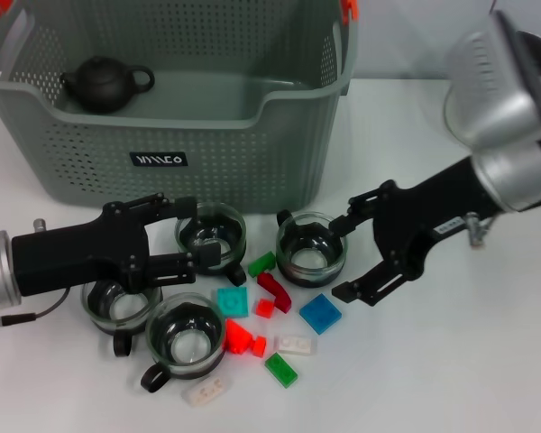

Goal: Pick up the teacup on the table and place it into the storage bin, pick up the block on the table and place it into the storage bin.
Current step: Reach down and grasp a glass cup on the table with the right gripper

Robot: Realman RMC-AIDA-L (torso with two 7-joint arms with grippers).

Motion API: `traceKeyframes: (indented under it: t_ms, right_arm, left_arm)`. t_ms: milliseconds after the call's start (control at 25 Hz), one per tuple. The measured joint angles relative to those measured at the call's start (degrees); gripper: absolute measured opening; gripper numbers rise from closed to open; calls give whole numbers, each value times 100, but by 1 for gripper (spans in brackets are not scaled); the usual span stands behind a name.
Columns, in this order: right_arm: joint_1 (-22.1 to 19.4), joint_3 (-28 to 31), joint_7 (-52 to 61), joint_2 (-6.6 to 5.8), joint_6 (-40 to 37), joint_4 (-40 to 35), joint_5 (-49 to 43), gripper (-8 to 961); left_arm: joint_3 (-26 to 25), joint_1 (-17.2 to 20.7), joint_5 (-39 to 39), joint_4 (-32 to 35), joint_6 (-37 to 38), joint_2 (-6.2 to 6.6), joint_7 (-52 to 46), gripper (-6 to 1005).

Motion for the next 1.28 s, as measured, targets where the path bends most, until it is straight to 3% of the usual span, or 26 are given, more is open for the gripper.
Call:
traceKeyframes:
  t_ms: [280,720,1280]
  right_arm:
    - [415,-1066,894,29,585,67,-351,847]
    - [487,-2404,1399,86,1602,231,-115,827]
    - [586,-3040,1459,93,2690,769,131,801]
  left_arm:
    - [7,33,0,-7,-17,-25,3,845]
    - [10,110,0,-18,-44,-31,75,845]
    - [-10,128,-1,-25,-74,-39,82,843]
